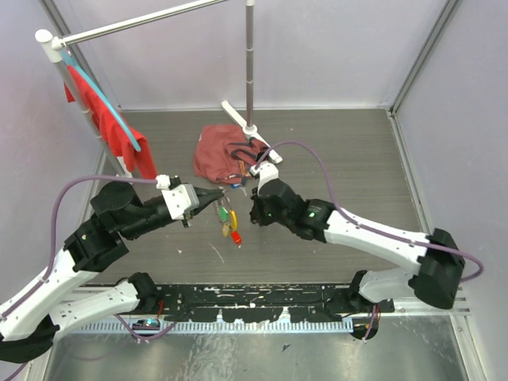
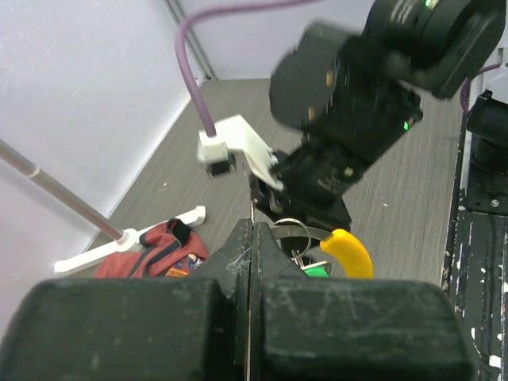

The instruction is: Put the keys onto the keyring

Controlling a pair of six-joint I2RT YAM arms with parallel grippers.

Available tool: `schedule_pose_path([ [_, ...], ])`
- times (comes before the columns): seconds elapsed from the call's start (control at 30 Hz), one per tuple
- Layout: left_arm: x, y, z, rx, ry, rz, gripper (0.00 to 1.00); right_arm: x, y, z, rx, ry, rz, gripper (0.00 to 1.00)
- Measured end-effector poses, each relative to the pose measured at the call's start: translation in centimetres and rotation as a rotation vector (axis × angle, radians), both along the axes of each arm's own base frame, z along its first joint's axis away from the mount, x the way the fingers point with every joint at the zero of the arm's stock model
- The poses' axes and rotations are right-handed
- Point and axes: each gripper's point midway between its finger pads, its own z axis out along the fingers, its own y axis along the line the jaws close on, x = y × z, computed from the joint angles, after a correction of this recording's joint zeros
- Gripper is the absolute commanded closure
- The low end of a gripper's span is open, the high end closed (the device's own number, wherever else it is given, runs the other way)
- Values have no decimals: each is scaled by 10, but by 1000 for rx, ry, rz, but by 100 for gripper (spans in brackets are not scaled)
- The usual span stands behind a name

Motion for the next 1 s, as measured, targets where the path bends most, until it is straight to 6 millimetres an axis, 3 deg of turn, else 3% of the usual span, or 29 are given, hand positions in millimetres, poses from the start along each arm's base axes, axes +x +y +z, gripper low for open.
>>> schedule_pose_path([
  [0.33, -2, -16, -1, -8, 16, -61, 100, 11, -38, 127, 25, -345, 274, 99],
  [0.43, -4, -20, 0, -11, 14, -86, 100, 4, -42, 175, 56, -433, 344, 100],
  [0.57, -7, -28, -4, -1, 20, -127, 100, -21, -40, 233, 122, -553, 502, 99],
  [0.83, -23, -37, 3, 3, -41, -249, 100, -64, -38, 276, 142, -593, 746, 99],
  [1.0, -30, -39, 16, 8, -129, -303, 100, -78, -31, 267, 143, -517, 857, 100],
])
